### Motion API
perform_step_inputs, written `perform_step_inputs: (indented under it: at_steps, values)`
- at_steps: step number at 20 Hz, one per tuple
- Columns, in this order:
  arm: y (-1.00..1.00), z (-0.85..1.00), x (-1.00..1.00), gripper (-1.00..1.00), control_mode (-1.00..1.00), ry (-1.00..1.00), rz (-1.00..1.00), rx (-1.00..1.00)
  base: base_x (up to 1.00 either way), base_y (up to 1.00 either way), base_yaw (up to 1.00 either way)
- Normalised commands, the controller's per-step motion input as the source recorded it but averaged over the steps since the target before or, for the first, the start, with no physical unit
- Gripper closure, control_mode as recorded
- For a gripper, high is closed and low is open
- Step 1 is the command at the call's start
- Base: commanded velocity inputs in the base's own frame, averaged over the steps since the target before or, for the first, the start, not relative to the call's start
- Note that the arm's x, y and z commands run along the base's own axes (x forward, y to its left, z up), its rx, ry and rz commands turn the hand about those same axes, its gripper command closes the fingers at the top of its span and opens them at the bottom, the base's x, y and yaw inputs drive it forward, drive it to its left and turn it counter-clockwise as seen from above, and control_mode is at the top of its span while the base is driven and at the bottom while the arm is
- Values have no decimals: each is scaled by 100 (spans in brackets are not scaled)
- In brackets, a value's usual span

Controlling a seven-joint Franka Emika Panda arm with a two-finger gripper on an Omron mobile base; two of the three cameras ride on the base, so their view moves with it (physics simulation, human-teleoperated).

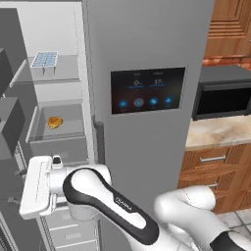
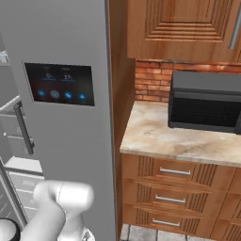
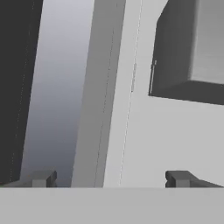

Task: Open the freezer door, pick up the ice cube tray from the freezer, and place it on the dining counter.

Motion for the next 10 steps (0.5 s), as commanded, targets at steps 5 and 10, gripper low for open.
perform_step_inputs:
  at_steps: [5, 10]
  values:
    - [-100, 30, -8, -100, -100, 12, -14, 3, 0, 0, 0]
    - [-100, 22, 0, -100, -100, 23, -24, 1, 0, 0, 0]
